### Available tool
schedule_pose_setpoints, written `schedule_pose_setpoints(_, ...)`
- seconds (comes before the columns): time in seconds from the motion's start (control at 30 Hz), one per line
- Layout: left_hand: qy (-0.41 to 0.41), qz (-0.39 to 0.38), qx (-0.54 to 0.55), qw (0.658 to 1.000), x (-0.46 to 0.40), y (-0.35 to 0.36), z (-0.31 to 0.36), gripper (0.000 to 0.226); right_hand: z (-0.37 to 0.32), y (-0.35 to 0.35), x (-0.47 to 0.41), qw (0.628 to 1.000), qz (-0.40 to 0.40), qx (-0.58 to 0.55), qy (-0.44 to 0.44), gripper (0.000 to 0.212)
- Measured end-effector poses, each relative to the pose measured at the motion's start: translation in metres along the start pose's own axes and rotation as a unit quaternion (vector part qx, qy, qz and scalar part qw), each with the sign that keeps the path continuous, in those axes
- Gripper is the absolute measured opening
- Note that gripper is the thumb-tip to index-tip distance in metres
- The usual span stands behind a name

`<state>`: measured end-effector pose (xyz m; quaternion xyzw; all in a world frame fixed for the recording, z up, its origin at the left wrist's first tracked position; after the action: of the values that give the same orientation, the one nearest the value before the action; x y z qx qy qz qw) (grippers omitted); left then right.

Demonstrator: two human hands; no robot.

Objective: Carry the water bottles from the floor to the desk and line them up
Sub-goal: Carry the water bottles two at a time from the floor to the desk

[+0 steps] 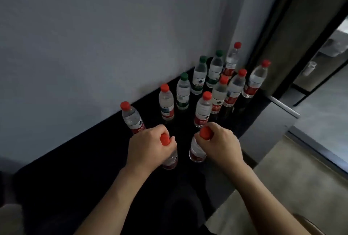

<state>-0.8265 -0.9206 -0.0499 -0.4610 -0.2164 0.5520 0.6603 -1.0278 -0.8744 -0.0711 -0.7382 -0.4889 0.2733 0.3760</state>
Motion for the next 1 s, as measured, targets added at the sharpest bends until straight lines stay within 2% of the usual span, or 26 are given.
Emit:
schedule_pose_setpoints(0.3, -0.099, -0.001, -0.074, 0.992, -0.033, 0.019, -0.033, 0.023, -0.023, 0.063, -0.126, 0.993, -0.083, 0.003, -0.079, 0.021)
schedule_pose_setpoints(0.57, -0.134, -0.061, -0.104, 0.984, -0.041, 0.037, -0.05, 0.023, -0.029, 0.093, -0.154, 0.989, -0.124, -0.022, -0.081, 0.02)
schedule_pose_setpoints(0.7, -0.157, -0.099, -0.093, 0.978, -0.04, 0.047, -0.059, 0.023, -0.034, 0.099, -0.155, 0.985, -0.146, 0.003, -0.093, 0.023)
schedule_pose_setpoints(0.87, -0.171, -0.118, -0.077, 0.975, -0.041, 0.049, -0.058, 0.023, -0.037, 0.099, -0.152, 0.984, -0.144, 0.031, -0.105, 0.029)
schedule_pose_setpoints(1.0, -0.182, -0.119, -0.078, 0.973, -0.043, 0.043, -0.058, 0.023, -0.036, 0.089, -0.149, 0.992, -0.082, 0.043, -0.09, 0.036)
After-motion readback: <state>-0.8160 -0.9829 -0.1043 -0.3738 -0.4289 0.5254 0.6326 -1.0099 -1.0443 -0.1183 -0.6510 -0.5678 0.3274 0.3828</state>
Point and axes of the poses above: each hand's wrist, its own x-axis away from the middle knuckle, its own y-axis out of the palm, z = x × y, the point moved 5 cm from there along -x, towards the middle knuckle
